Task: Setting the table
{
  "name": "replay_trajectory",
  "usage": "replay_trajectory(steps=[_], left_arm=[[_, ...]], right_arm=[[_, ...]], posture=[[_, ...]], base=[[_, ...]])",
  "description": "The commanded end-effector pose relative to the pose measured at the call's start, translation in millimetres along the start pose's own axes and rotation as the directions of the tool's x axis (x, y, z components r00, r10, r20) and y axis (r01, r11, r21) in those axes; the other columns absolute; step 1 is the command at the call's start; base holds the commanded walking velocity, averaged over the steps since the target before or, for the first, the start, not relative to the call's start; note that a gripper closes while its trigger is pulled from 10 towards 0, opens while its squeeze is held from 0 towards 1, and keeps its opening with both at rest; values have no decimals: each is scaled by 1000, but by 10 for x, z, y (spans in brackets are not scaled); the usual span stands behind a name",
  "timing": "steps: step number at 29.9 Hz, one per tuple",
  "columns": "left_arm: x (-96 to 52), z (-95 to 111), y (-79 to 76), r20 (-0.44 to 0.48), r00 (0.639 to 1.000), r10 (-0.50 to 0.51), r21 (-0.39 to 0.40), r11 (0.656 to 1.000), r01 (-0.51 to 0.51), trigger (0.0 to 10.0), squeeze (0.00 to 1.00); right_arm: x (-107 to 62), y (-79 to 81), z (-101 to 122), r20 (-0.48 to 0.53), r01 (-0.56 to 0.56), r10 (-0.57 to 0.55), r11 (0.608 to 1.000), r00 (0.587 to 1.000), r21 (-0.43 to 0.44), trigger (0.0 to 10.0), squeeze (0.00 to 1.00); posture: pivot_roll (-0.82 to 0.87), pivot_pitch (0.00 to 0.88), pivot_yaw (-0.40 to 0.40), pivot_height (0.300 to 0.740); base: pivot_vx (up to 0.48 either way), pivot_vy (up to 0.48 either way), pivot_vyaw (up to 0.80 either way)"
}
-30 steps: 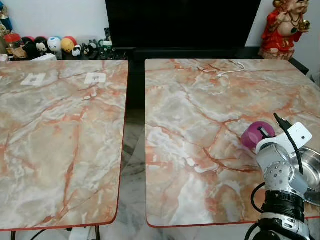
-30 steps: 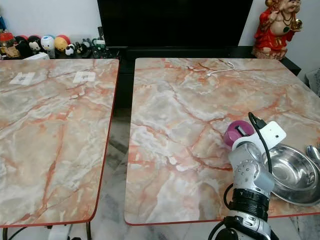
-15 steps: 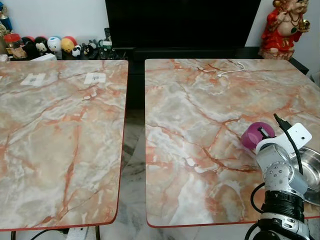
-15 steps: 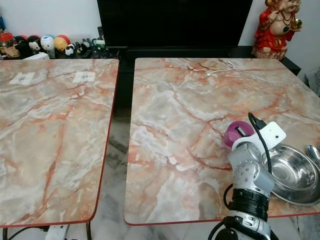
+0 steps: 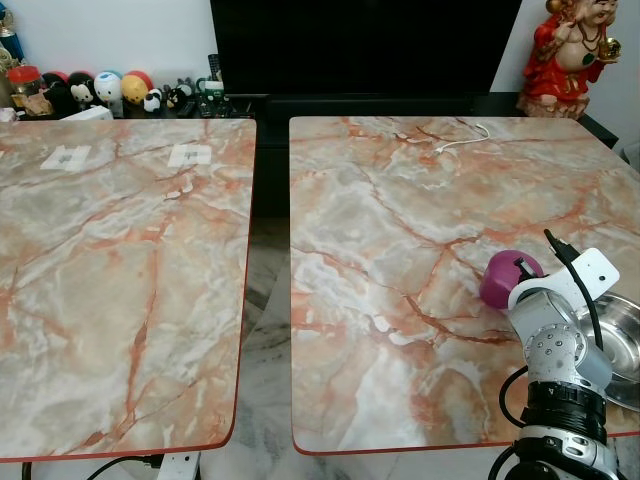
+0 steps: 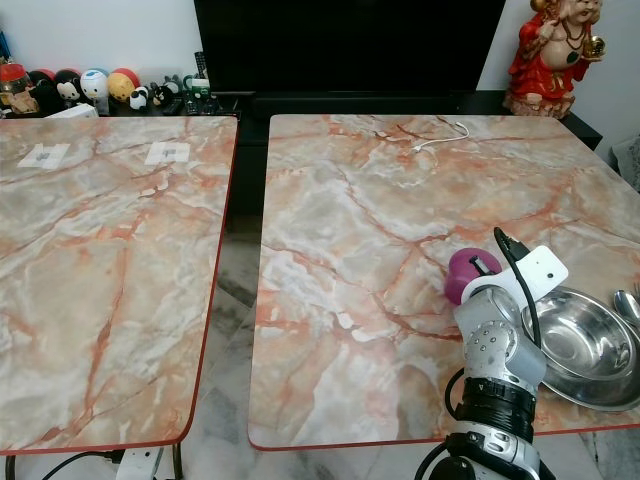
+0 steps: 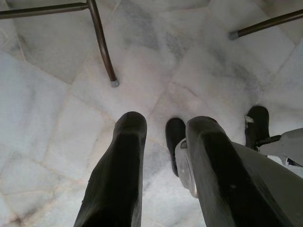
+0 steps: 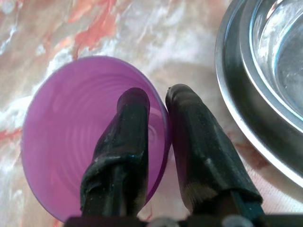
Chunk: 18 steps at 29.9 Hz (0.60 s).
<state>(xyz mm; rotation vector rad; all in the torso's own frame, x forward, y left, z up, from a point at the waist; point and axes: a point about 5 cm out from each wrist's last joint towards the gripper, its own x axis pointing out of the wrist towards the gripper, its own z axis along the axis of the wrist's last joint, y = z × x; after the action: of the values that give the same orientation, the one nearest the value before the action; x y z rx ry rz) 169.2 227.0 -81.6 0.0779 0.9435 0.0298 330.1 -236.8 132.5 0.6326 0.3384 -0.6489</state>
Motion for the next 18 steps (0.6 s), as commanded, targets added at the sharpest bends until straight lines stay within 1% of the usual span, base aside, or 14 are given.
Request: replay_trajectory(steps=[1, 3, 4, 9, 13, 17, 18], left_arm=[[-22, -42, 77, -12, 1000, 9, 14, 1000, -8, 10000, 0], [-33, -43, 134, -10, 1000, 14, 13, 1000, -13, 10000, 0], [-55, -50, 230, -10, 1000, 24, 11, 1000, -23, 10000, 0], [-74, -65, 298, -14, 999, 32, 10, 999, -32, 10000, 0], [-72, -78, 282, -22, 999, 33, 10, 999, -33, 10000, 0], [-58, -83, 220, -27, 999, 28, 10, 1000, -27, 10000, 0], [-48, -82, 179, -28, 999, 23, 10, 1000, -23, 10000, 0]], right_arm=[[5, 4, 35, 15, 2, -2, 1000, 1000, 2, 10000, 0], [3, 11, 36, 13, 1, -1, 1000, 1000, 6, 10000, 0], [1, 20, 48, 17, 2, -3, 1000, 1000, 10, 10000, 0], [5, 18, 75, 32, 10, -10, 1000, 999, 8, 10000, 0], [5, 39, 89, 36, 1, -1, 1000, 999, 11, 10000, 0], [6, 54, 106, 43, -3, 2, 1000, 999, 12, 10000, 0], [8, 56, 124, 51, 0, -1, 1000, 999, 12, 10000, 0]], posture=[[69, 16, -55, 740], [69, 16, -55, 740], [69, 16, -55, 740], [70, 17, -55, 740], [71, 17, -55, 740], [71, 17, -55, 740], [70, 17, -55, 740]], base=[[0, 0, 0], [0, 0, 0], [0, 0, 0], [0, 0, 0], [0, 0, 0], [0, 0, 0], [0, 0, 0]])
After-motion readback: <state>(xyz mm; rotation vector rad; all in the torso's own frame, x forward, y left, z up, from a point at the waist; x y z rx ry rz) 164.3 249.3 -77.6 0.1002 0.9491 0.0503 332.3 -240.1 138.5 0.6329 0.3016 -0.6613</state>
